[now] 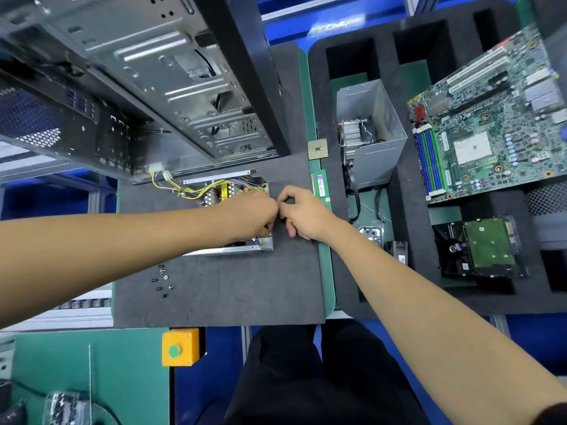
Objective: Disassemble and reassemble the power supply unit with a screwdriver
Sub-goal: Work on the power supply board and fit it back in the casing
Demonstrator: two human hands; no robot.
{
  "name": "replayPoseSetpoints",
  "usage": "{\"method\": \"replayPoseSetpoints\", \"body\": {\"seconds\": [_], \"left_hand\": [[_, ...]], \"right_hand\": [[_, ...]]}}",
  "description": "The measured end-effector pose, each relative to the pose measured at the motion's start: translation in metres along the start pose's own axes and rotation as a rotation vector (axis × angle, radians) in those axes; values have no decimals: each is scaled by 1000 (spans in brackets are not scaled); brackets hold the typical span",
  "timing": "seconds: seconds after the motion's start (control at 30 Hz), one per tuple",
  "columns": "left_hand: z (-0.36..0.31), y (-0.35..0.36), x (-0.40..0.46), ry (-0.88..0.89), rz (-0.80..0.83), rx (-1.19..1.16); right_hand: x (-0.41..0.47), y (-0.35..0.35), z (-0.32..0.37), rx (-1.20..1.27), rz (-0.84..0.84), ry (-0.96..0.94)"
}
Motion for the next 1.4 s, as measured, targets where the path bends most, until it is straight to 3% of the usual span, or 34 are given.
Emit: {"method": "replayPoseSetpoints", "body": {"seconds": [0.2,1.1,1.4], "left_hand": [[-4,0,2,-72,34,68],[-9,-2,4,-80,131,146],[-2,5,-5,-70,3,152]], "right_hand": [[1,0,0,-27,-6,11],[5,-1,-3,19,-8,28],[5,-1,-3,17,-16,28]]}}
Point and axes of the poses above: each hand's wrist, its own x-axis towards the middle knuckle, its own y-axis out of the palm, z = x × y, the point moved 9 cm from there along x, towards the middle knuckle, and after that the axes turned 1 degree about -y, right-handed, at the moved point
